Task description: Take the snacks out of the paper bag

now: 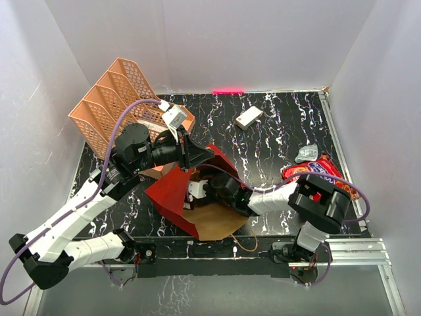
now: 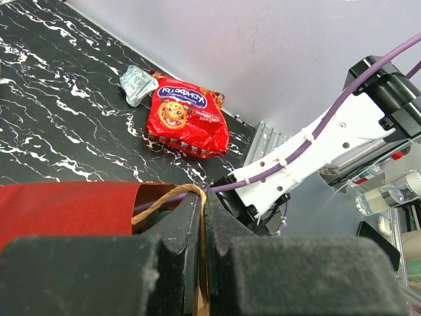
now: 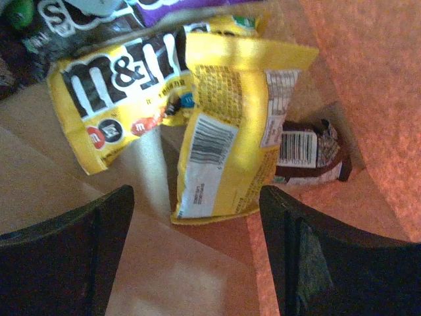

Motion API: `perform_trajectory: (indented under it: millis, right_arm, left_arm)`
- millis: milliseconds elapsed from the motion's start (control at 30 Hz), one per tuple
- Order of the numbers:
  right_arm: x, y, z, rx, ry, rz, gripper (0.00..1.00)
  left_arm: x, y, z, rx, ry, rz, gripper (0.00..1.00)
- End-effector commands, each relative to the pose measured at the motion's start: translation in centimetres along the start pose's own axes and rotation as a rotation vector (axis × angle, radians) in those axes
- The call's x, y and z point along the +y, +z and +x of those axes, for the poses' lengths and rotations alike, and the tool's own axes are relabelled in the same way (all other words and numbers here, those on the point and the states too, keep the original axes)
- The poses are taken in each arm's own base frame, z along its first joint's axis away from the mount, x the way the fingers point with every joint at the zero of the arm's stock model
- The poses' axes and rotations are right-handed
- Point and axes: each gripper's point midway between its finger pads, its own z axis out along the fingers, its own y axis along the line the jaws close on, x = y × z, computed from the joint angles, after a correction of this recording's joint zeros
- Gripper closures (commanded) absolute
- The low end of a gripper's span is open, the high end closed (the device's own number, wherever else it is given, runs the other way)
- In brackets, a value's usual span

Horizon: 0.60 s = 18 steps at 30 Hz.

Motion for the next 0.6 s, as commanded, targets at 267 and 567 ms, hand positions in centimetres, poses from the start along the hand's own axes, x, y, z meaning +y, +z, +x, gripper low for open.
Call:
perform_trajectory:
  millis: [267, 567]
  right_arm:
    - [-5.8, 4.0, -2.8, -0.087, 0.089, 0.266, 0.22]
    - [-7.7, 4.8, -1.5, -0.084, 0.187, 0.302, 0.51]
  left_arm:
    - [-2.4, -1.0, -3.1, -0.083, 0.043, 0.064, 1.0]
    - [-2.2, -1.9, -2.9, -0.09, 0.044, 0.031, 1.0]
